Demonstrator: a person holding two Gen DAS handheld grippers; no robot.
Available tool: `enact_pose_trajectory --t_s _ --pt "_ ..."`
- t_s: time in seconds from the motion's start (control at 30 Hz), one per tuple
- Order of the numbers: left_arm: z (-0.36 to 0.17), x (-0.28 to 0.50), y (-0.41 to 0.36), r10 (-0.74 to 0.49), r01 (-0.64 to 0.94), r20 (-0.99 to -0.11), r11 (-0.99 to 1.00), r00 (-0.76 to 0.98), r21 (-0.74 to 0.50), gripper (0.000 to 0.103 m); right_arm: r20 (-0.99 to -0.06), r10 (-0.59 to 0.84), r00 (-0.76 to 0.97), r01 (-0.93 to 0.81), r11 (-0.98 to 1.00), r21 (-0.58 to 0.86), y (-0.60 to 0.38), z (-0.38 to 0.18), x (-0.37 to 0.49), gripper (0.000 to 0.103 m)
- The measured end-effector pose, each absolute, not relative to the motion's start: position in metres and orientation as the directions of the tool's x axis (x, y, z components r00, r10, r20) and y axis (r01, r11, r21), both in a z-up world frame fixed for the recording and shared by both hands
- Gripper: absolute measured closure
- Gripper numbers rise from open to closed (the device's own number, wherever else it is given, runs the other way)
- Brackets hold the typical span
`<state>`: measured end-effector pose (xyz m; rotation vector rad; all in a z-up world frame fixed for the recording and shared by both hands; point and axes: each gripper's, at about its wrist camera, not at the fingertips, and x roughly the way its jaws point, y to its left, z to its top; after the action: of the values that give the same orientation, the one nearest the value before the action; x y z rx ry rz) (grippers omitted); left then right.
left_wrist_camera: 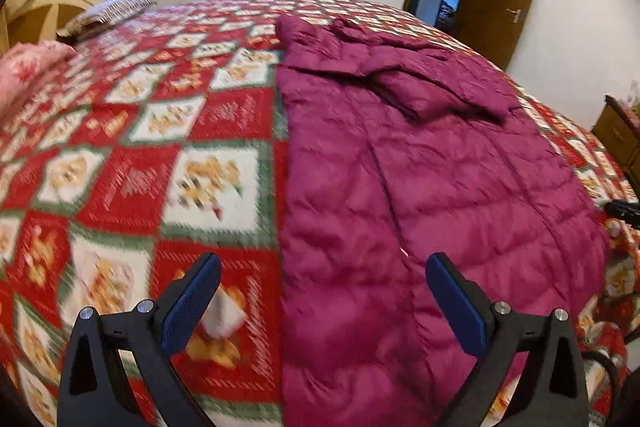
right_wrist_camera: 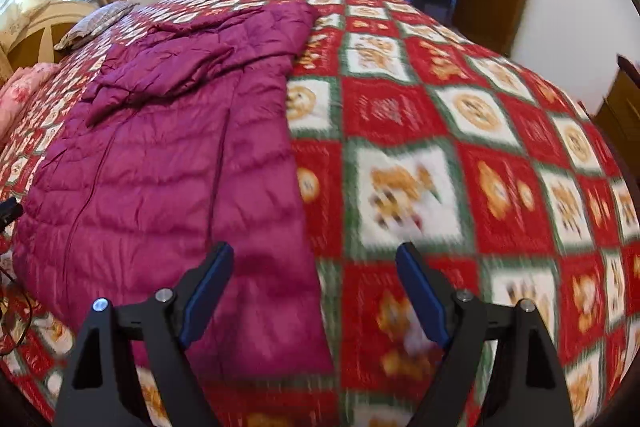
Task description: Fold large clothes
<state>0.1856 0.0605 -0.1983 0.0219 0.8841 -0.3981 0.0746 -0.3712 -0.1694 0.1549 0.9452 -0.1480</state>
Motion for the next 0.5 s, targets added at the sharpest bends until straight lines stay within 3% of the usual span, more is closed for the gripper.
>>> enact_pose_trajectory --t_s 0.1,0.3,0.4,0.47,0.5 --pt "-0.207 0.181 0.057 -0.361 0.346 -0.767 0.918 0.530 -0.193 0.001 -0.812 -0.038 0.582 0.196 0.976 0.095 -0.369 -0.173 0.063 0.018" --pt "-0.220 0.177 0.050 -0.349 0.366 -0.779 0.916 0.522 -0.165 0.001 -0.803 0.032 0.595 0.182 0.968 0.174 -0.353 -0.186 0.069 0.021" --pt "-0.220 0.172 0.045 -0.365 0.398 -0.774 0.903 0.517 -0.161 0.004 -0.816 0.052 0.576 0.183 0.965 0.190 -0.346 -0.199 0.076 0.036" --pt "-0.218 0.168 0.041 -0.359 0.413 -0.774 0.900 0.521 -0.140 0.032 -0.813 0.070 0.578 0.183 0.960 0.212 -0.344 -0.204 0.075 0.044" --pt "-0.218 0.167 0.039 -0.359 0.421 -0.774 0.897 0.521 -0.133 0.039 -0.809 0.075 0.583 0.182 0.958 0.220 -0.344 -0.205 0.074 0.052"
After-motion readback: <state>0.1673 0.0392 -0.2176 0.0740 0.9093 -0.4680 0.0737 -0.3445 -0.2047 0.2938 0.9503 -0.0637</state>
